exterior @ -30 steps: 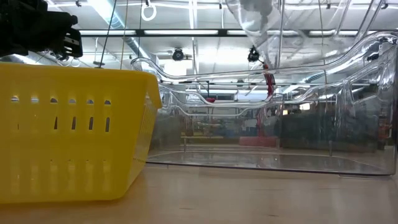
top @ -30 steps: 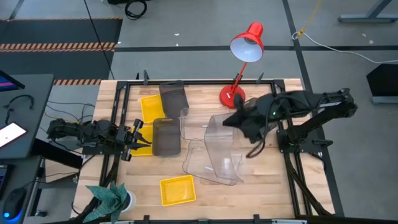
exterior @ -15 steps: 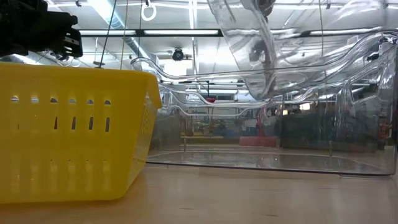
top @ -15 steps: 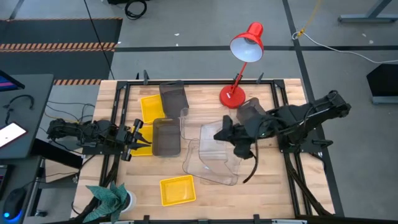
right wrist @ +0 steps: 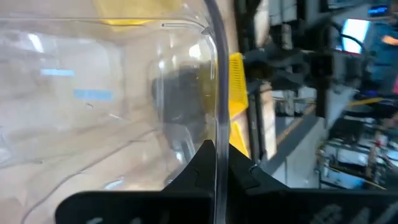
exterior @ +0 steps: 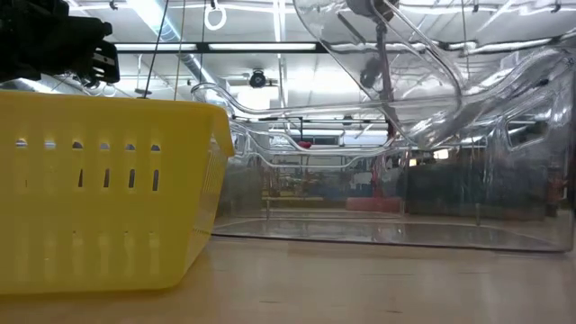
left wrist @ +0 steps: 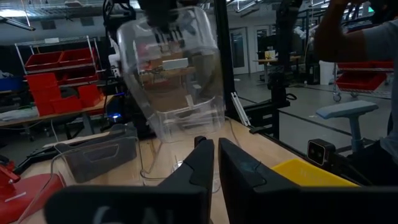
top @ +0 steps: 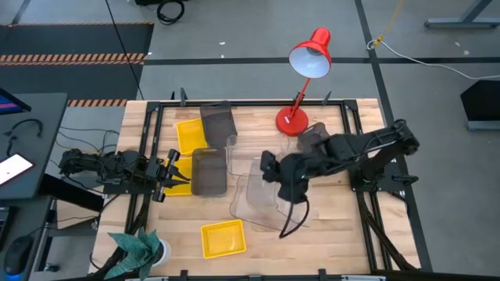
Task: Stack baskets by color
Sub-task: Stack the bottom right transparent bin on the bottom left transparent bin
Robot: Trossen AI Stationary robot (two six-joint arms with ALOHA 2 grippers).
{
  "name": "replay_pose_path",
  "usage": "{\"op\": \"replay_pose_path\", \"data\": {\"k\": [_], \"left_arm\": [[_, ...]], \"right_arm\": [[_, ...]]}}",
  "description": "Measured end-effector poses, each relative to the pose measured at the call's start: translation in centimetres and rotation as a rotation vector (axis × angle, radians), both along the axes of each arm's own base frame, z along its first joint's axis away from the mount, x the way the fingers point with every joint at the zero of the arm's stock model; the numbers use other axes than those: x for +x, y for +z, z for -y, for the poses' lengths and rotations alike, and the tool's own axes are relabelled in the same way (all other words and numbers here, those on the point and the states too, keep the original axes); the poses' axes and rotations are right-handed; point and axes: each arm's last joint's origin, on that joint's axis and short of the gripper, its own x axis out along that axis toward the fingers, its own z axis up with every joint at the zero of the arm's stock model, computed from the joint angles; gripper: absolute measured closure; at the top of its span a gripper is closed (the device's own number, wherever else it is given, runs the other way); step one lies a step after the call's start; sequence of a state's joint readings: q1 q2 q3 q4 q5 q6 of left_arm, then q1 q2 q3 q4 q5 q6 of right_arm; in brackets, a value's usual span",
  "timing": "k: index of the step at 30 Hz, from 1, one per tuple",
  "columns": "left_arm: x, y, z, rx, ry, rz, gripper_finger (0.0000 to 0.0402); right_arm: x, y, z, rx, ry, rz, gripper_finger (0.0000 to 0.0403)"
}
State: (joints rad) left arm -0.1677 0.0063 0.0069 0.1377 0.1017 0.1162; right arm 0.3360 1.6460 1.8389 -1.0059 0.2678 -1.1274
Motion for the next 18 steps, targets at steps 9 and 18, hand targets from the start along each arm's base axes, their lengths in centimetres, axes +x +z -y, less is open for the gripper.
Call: {"op": "replay_pose_path", "data": {"k": [9,18], "left_arm": [[0.0,0.0,0.0,0.000,0.000,0.000,0.0370],[0.0,0.0,0.0,0.000,0.000,-0.002,0.0374]], "right_arm": [[1.0,1.1,-0.5,0.016,0.008,-0.034,0.0398],[1.8,0.2,-0.6,0.113,-0.044,-0.107,0.0398]]}}
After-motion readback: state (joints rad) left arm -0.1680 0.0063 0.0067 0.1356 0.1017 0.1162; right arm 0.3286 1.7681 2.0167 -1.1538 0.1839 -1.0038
